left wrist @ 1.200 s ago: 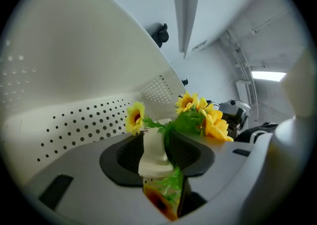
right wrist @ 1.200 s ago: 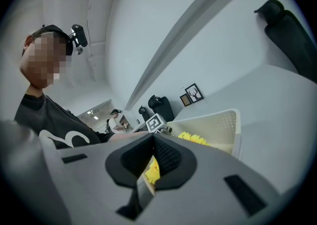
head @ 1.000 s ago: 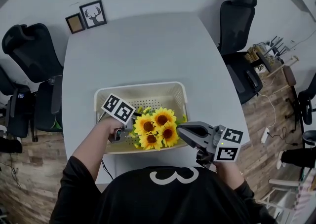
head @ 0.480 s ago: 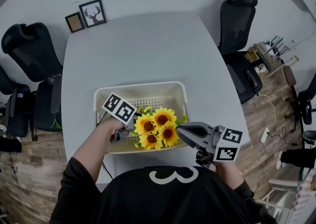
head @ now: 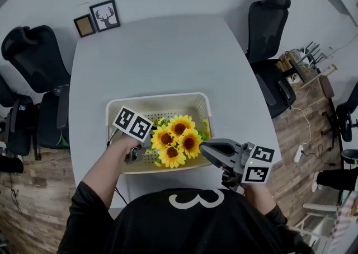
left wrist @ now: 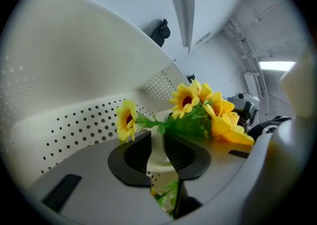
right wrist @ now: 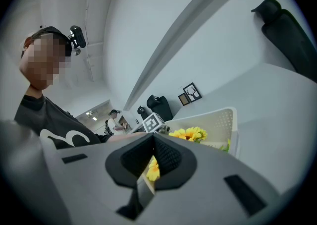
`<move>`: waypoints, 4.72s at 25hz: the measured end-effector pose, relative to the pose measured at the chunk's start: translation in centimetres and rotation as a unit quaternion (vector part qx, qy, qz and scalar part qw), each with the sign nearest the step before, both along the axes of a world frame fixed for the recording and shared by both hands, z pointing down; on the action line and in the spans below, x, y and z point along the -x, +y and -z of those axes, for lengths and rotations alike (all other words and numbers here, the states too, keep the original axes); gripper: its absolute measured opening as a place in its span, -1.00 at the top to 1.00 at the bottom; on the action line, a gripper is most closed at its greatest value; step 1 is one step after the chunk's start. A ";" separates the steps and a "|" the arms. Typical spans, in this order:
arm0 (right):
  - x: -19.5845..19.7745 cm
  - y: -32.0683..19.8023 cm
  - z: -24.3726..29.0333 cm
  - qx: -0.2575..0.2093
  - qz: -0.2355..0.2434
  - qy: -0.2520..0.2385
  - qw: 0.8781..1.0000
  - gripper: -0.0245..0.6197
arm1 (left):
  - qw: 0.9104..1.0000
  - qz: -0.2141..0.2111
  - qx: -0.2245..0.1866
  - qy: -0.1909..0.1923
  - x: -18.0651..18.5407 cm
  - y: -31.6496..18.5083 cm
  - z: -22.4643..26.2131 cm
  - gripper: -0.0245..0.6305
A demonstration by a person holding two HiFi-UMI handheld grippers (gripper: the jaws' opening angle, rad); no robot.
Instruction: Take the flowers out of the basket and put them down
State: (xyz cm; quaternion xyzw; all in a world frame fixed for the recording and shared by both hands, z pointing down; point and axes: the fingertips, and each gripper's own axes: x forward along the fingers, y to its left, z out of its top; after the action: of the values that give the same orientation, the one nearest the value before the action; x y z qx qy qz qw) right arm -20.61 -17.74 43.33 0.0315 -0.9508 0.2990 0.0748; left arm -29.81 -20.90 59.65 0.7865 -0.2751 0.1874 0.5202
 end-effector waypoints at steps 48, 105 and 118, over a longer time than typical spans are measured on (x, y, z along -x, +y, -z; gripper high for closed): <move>-17.1 -2.8 5.5 -0.019 -0.016 -0.076 0.997 0.90 | 0.971 0.156 -0.103 -0.146 -1.9 -1.9 14.3 0.68; -40.9 -5.2 0.8 0.014 -0.151 -0.011 0.988 0.90 | 0.998 0.042 -0.005 -0.048 -31.6 -7.8 0.7 0.68; -39.1 -6.0 0.0 0.014 -0.113 -0.014 0.993 0.90 | 0.998 0.055 0.015 0.010 -32.1 -7.2 -1.0 0.60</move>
State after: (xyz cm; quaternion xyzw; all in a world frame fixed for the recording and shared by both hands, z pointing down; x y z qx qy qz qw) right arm 18.49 -23.72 43.29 0.1333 -0.9380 0.3187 0.0280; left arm 2.32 -28.07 60.70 0.7643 -0.3097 0.1550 0.5439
